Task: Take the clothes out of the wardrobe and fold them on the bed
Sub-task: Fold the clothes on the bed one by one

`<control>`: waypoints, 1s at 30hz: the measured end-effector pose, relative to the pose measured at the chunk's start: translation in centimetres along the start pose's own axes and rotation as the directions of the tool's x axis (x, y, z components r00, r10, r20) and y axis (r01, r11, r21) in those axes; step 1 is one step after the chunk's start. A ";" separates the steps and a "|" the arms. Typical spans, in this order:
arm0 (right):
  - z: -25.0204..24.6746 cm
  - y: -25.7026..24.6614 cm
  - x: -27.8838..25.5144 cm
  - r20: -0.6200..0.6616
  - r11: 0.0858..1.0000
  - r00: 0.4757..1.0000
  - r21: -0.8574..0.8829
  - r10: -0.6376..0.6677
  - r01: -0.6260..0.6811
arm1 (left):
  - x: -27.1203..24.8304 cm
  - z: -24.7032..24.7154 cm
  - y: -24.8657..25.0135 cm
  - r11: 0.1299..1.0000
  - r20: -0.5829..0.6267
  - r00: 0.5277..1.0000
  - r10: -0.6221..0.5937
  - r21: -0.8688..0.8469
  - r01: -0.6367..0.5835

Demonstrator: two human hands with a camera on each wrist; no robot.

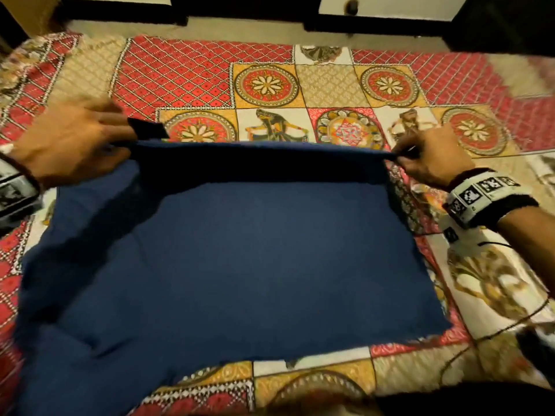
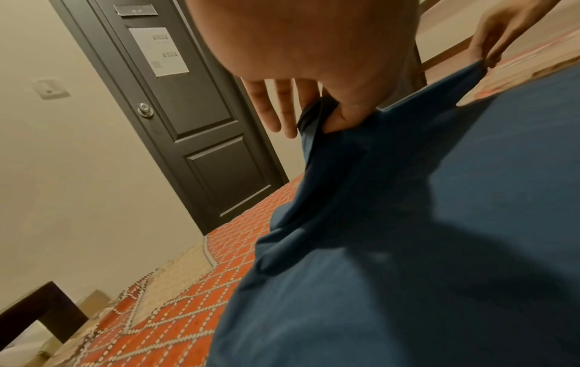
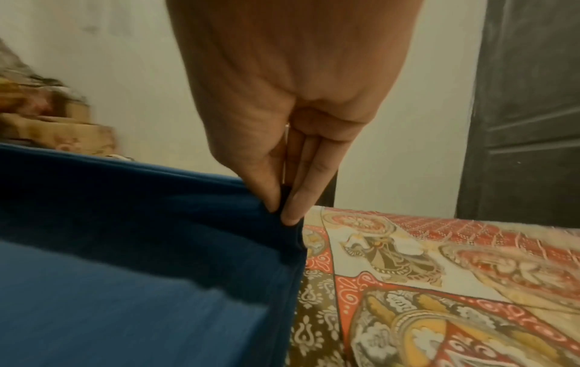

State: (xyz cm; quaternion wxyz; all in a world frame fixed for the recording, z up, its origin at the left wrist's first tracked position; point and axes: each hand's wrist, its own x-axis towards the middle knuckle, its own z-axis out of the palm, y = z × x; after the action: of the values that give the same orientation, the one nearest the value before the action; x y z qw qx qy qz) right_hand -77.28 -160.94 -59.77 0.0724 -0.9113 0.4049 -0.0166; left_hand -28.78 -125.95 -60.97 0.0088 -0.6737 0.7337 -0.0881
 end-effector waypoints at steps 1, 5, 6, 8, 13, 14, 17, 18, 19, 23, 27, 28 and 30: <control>-1.0 0.0 -1.8 0.042 0.999 0.999 -0.004 -0.034 0.034 | -1.6 -0.6 1.4 0.998 0.021 1.000 0.008 -0.059 -0.006; -4.0 -0.5 -9.0 0.200 0.981 0.967 -0.075 -0.161 0.179 | -7.8 -2.7 8.2 0.955 0.153 0.988 -0.007 -0.293 0.052; -4.3 -0.8 -10.6 0.238 0.970 0.954 -0.118 -0.180 0.212 | -9.0 -2.9 10.1 0.960 0.076 0.997 0.018 -0.281 0.004; -4.7 -1.6 -13.1 0.307 0.947 0.931 -0.182 -0.200 0.263 | -10.9 -3.4 12.7 0.956 0.007 1.000 0.018 -0.292 -0.015; -4.0 -3.1 -17.8 0.488 0.893 0.854 -0.282 -0.180 0.350 | -14.7 -2.9 16.5 0.931 0.166 0.985 -0.047 -0.351 0.103; -3.7 -3.4 -18.5 0.517 0.871 0.838 -0.316 -0.173 0.375 | -15.3 -3.1 17.1 0.926 0.181 0.981 -0.072 -0.352 0.133; -3.2 -4.4 -19.9 0.597 0.815 0.796 -0.409 -0.102 0.411 | -16.8 -3.1 18.6 0.918 0.164 0.982 -0.088 -0.370 0.144; -3.1 -4.8 -20.2 0.616 0.801 0.783 -0.423 -0.089 0.424 | -16.9 -3.3 18.9 0.916 0.157 0.985 -0.075 -0.379 0.130; -3.0 -5.1 -20.5 0.631 0.801 0.770 -0.413 -0.091 0.434 | -17.1 -3.6 19.1 0.913 0.156 0.986 -0.055 -0.392 0.113; -2.4 -5.4 -21.0 0.649 0.809 0.754 -0.388 -0.099 0.441 | -18.3 -4.2 19.7 0.911 0.236 0.972 0.010 -0.402 0.088; -2.1 -5.5 -21.3 0.681 0.790 0.726 -0.393 -0.094 0.471 | -19.0 -4.4 20.2 0.909 0.362 0.932 0.031 -0.399 0.125; -2.0 -5.4 -21.3 0.687 0.786 0.722 -0.398 -0.086 0.473 | -19.0 -4.6 20.3 0.907 0.369 0.929 0.041 -0.403 0.120; -1.6 -5.3 -21.4 0.699 0.779 0.711 -0.404 -0.074 0.479 | -19.1 -4.8 20.6 0.915 0.374 0.926 0.056 -0.391 0.102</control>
State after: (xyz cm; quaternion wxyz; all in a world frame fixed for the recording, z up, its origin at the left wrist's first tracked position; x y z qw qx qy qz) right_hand -87.89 -141.79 -56.83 -0.0655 -0.8905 0.1916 0.4074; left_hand -47.95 -104.94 -61.13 0.0095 -0.6738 0.7123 0.1961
